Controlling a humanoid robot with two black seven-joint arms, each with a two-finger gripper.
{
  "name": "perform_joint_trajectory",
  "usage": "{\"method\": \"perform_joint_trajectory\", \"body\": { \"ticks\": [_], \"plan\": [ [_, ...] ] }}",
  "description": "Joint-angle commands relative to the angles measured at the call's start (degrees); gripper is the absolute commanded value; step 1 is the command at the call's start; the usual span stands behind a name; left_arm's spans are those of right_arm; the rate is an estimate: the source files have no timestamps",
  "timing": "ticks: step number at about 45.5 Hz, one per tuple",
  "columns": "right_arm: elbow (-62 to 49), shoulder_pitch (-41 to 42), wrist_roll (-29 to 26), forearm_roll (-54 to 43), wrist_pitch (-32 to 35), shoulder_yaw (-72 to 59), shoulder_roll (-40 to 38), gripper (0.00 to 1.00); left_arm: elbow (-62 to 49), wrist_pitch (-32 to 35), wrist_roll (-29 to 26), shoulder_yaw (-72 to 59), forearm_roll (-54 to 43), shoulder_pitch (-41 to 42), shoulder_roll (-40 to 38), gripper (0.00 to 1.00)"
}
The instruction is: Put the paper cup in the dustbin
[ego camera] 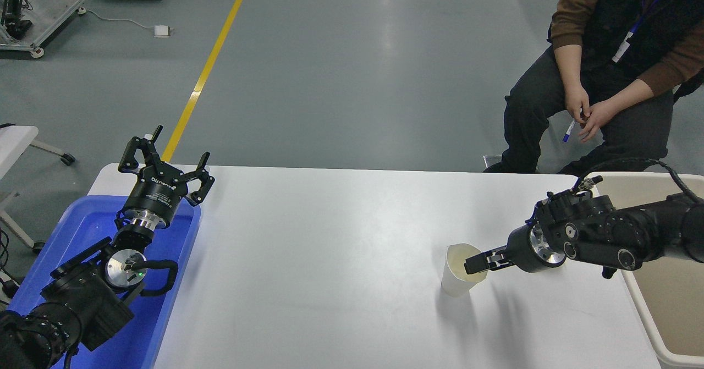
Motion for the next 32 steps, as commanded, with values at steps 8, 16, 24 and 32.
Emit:
{"method": "perform_joint_trajectory", "body": {
  "ticks": [8, 16, 24, 32],
  "plan": [
    [0.7, 0.6, 0.8, -0.2, 0.2, -0.4, -0.6, 0.0, 0.0, 0.0, 0.0, 0.0, 0.0, 0.0, 0.0, 1.0],
    [2.1, 2.1, 1.4, -0.1, 0.4, -0.7, -2.2, 0.0, 0.0, 0.0, 0.0, 0.0, 0.0, 0.0, 0.0, 1.0],
    [5.2, 5.1, 1.4, 0.6, 0.8, -0.8, -3.8, 0.0, 0.0, 0.0, 0.0, 0.0, 0.0, 0.0, 0.0, 1.0],
    [9.3, 11.2, 1.4, 0.8, 2.2, -2.5, -7.2, 0.0, 0.0, 0.0, 0.0, -0.1, 0.0, 0.1, 0.0, 1.0]
  ]
}}
